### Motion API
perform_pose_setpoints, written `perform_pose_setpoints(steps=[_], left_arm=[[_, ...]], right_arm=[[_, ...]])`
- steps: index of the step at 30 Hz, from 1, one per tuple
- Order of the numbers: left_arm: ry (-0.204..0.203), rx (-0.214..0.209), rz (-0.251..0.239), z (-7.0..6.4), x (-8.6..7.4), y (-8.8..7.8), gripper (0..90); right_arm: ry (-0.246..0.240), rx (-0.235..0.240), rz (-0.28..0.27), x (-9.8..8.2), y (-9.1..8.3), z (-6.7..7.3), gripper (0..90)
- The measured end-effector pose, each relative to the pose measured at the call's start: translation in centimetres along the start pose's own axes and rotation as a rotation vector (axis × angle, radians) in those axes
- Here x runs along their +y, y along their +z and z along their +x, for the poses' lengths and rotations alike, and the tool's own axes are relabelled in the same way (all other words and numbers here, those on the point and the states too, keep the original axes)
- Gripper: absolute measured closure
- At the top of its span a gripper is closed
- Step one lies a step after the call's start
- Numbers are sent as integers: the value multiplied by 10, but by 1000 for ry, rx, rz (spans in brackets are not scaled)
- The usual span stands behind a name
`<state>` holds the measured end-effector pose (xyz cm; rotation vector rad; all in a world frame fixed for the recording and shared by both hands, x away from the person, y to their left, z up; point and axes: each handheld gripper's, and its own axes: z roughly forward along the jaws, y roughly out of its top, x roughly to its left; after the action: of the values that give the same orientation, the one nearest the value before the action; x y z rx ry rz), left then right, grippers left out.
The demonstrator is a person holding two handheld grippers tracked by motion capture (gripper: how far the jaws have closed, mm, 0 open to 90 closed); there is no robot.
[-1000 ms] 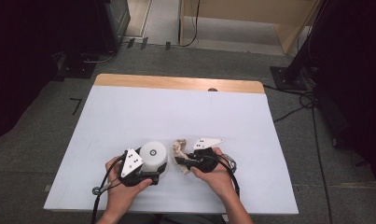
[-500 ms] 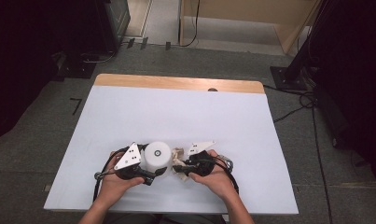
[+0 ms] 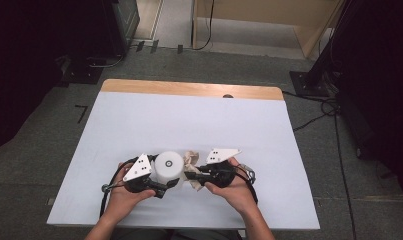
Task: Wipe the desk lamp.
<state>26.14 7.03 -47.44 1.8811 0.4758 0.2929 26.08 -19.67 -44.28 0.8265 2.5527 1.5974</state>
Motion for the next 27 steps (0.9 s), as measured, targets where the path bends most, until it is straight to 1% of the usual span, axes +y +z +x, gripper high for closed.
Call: perform_pose_setpoints(steps=[2,4,5,6,7,8,10,11,12,14,16,17,19,24,27], left_arm=[[-3,0,-1,0,0,0,81],[-2,2,-2,0,0,0,81],[-1,2,-2,0,0,0,81],[-1,3,-2,-1,0,0,81],[-3,3,-4,-1,0,0,81],[-3,3,-3,-1,-1,0,81],[-2,2,-1,0,-1,0,81],[-2,3,-2,0,-1,0,81],[1,3,-2,-1,-1,0,81],[1,4,-2,-1,-1,0,81],[1,2,-1,0,-1,0,81],[-1,2,0,0,-1,0,81],[2,3,-2,-1,-1,0,81],[3,3,-4,-1,-1,0,82],[4,3,-4,-1,-1,0,81]], right_arm=[[-13,-6,-41,7,-8,6,778],[-27,-3,-90,13,-15,11,778],[-35,0,-105,15,-17,13,778],[-41,5,-112,16,-18,14,778],[-47,17,-107,17,-18,16,777],[-52,18,-104,16,-16,16,777],[-31,44,-111,12,-13,12,777],[-10,59,-116,10,-13,9,777],[6,65,-118,8,-13,6,777],[6,25,-55,1,-7,-1,777],[24,26,-8,-6,2,-5,777],[31,26,6,-10,7,-7,776],[62,20,37,-17,15,-12,777],[68,-8,133,-29,30,-18,777],[72,-10,156,-32,33,-19,777]])
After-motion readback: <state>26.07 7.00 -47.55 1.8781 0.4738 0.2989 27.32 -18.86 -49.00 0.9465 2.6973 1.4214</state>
